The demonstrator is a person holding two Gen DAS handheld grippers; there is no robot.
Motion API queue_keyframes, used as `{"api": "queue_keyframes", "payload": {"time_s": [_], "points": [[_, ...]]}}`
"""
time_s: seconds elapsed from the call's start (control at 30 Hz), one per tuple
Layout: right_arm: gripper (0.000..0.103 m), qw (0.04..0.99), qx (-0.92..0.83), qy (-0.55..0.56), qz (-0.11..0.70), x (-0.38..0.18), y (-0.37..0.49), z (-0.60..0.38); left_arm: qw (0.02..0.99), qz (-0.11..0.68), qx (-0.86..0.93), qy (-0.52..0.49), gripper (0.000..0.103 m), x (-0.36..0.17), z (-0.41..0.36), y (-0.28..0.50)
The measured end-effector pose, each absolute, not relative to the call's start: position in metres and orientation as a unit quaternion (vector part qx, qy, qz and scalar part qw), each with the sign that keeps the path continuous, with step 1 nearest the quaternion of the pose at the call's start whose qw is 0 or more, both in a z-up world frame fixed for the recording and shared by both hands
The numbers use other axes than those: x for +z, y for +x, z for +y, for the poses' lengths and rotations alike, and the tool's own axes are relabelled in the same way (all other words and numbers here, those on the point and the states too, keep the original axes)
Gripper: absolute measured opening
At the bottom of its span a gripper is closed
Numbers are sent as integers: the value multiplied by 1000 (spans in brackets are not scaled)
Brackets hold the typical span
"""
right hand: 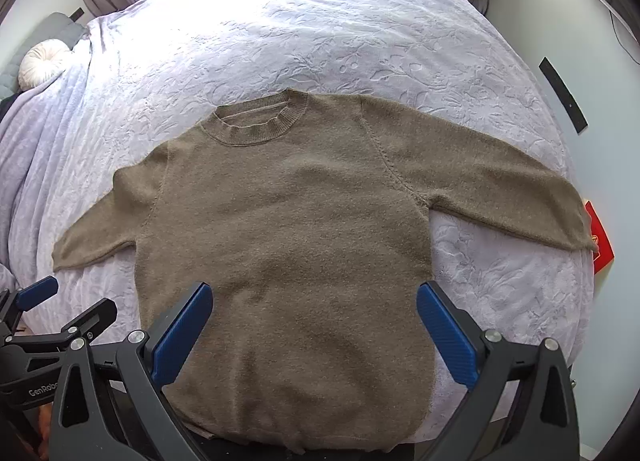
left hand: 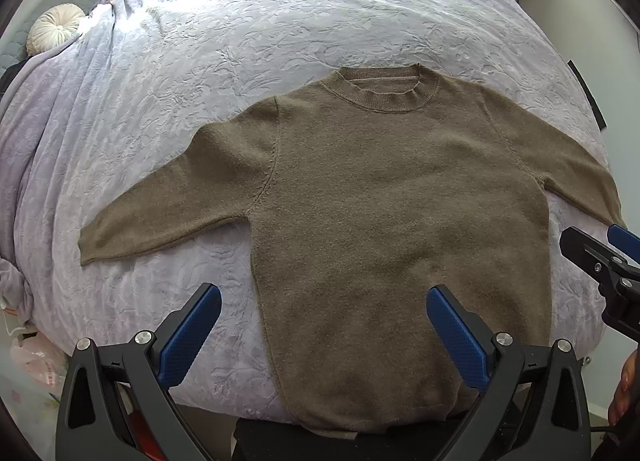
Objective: Fold small clothes
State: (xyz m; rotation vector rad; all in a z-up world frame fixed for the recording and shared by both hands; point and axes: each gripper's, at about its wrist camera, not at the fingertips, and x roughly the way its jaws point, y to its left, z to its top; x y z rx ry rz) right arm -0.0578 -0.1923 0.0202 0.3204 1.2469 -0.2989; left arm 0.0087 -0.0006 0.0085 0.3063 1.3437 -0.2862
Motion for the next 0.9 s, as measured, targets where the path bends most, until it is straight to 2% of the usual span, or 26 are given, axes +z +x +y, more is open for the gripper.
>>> {"api": "queue_keyframes", "payload": {"time_s": [0.9], "points": [[102, 787, -144, 147, 581, 17, -62, -194, 759, 621, -134, 141, 103, 5, 0, 1]]}}
